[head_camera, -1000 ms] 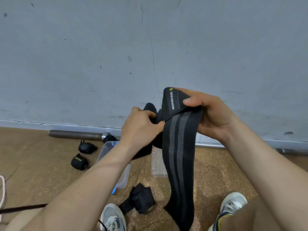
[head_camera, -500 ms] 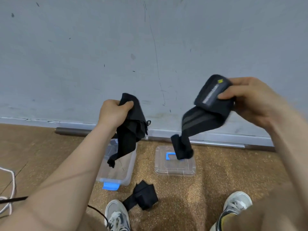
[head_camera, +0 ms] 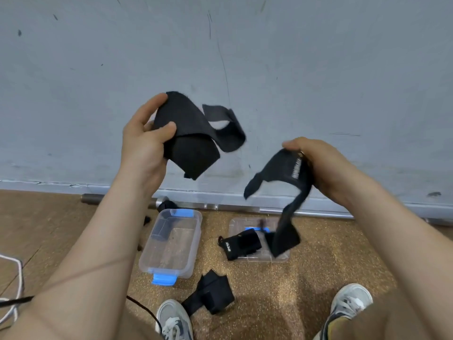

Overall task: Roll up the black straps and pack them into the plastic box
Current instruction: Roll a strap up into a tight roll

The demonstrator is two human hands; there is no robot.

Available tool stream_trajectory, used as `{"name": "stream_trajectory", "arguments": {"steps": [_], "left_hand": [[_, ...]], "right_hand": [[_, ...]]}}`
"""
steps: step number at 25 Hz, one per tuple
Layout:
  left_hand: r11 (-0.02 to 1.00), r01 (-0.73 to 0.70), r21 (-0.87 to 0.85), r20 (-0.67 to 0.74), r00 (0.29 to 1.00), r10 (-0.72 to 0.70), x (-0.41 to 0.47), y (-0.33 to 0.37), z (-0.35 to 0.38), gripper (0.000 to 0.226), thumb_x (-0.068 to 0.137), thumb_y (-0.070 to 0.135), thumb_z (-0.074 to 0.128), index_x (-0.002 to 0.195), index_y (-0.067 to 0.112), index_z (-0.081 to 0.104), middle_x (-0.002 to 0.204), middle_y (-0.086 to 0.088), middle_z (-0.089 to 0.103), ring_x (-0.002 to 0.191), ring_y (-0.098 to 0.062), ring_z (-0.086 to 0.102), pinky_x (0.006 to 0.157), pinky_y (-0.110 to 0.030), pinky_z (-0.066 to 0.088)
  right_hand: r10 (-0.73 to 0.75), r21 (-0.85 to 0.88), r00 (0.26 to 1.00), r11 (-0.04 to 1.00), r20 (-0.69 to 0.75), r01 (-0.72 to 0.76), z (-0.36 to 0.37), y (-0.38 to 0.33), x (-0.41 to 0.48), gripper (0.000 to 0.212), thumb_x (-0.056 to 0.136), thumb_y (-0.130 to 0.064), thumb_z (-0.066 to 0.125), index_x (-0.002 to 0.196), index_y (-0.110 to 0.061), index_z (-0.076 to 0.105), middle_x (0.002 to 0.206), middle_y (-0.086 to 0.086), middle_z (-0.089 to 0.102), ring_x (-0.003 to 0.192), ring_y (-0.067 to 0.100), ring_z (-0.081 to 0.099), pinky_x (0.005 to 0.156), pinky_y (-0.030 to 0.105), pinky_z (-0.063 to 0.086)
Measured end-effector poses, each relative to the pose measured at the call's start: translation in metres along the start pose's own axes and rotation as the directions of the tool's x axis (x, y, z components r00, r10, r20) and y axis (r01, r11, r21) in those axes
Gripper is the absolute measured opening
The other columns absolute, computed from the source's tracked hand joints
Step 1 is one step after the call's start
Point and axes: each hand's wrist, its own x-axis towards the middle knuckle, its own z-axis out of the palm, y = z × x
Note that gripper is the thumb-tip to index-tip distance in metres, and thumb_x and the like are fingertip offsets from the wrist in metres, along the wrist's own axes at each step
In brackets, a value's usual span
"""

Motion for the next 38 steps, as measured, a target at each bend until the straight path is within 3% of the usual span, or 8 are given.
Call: {"name": "stream_trajectory", "arguments": {"steps": [4,8,14,17,22,26,30,38], "left_hand": [[0.979,0.154,-0.134,0.162,0.978,-0.132,-0.001,-0.002,-0.003,0.048,0.093,-0.008,0.048,0.138,0.008,0.053,0.122,-0.013,0.068,0.109,-0.025,0.068,0.09,-0.033,0.055],[0.954,0.193,-0.228,0.453,0.888,-0.071,-0.004,-0.003,-0.005,0.053,0.088,-0.006,0.047,0.141,0.0,0.046,0.137,-0.018,0.057,0.125,-0.031,0.057,0.101,-0.039,0.048],[0.92,0.266,-0.286,0.504,0.859,-0.091,-0.012,0.006,-0.007,0.053,0.077,-0.004,0.053,0.127,0.012,0.062,0.12,-0.011,0.069,0.112,-0.027,0.065,0.089,-0.035,0.055],[0.964,0.143,0.225,0.186,0.965,-0.186,-0.002,-0.009,-0.018,0.053,0.084,-0.015,0.047,0.104,0.026,0.073,0.114,-0.005,0.072,0.102,-0.025,0.068,0.082,-0.03,0.056],[0.181,-0.202,0.962,0.26,0.878,-0.401,-0.007,-0.046,-0.014,0.053,0.09,0.011,0.056,0.137,0.034,0.051,0.146,-0.013,0.046,0.133,-0.028,0.043,0.107,-0.038,0.037],[0.64,-0.367,0.675,0.62,0.753,-0.221,-0.045,-0.055,0.038,0.085,0.086,0.018,0.069,0.154,0.031,0.019,0.149,0.009,0.04,0.136,-0.004,0.038,0.112,-0.024,0.032],[0.872,-0.057,0.486,0.463,0.863,-0.202,-0.045,-0.054,0.053,0.042,0.093,-0.003,0.047,0.122,0.025,0.06,0.101,-0.001,0.075,0.097,-0.013,0.07,0.092,-0.035,0.056],[0.866,0.497,-0.056,0.012,0.868,-0.497,-0.027,-0.039,0.044,0.02,0.1,0.018,0.052,0.091,0.011,0.068,0.076,-0.002,0.074,0.064,-0.013,0.07,0.053,-0.025,0.056]], "right_hand": [[0.086,-0.217,0.995,0.973,0.054,-0.073,0.002,0.001,0.0,0.048,0.074,-0.054,0.075,0.109,-0.023,0.065,0.091,-0.005,0.067,0.077,0.012,0.062,0.071,0.026,0.048],[0.212,-0.572,0.963,0.817,0.168,-0.08,0.016,0.011,-0.001,0.101,0.07,-0.074,0.067,0.154,-0.043,0.019,0.152,-0.007,0.04,0.135,0.02,0.045,0.096,0.028,0.036],[0.066,-0.203,0.994,0.976,-0.091,-0.083,0.032,0.02,0.014,0.026,0.097,-0.039,0.057,0.101,-0.016,0.069,0.099,0.005,0.071,0.084,0.018,0.066,0.073,0.03,0.049],[0.258,0.167,0.932,0.961,-0.254,-0.221,0.015,0.004,0.014,0.021,0.092,-0.028,0.059,0.082,-0.011,0.064,0.067,0.006,0.066,0.057,0.02,0.057,0.057,0.028,0.044],[0.315,0.203,0.943,0.935,-0.105,-0.29,0.015,-0.013,0.001,0.022,0.089,-0.027,0.061,0.081,-0.009,0.07,0.06,0.003,0.071,0.049,0.018,0.061,0.054,0.025,0.05],[0.24,0.066,0.968,0.967,0.071,-0.245,0.036,-0.015,-0.011,0.021,0.091,-0.026,0.061,0.084,-0.008,0.07,0.06,0.003,0.071,0.048,0.015,0.064,0.051,0.022,0.051],[0.119,-0.135,0.972,0.986,0.203,-0.092,0.031,-0.018,-0.021,0.022,0.088,-0.033,0.071,0.09,-0.012,0.075,0.078,0.003,0.076,0.067,0.017,0.072,0.06,0.025,0.058],[-0.068,-0.082,0.95,0.992,0.305,0.098,-0.035,-0.036,-0.025,0.04,0.068,-0.019,0.075,0.108,-0.014,0.074,0.067,0.003,0.072,0.065,0.015,0.068,0.081,0.027,0.052]]}}
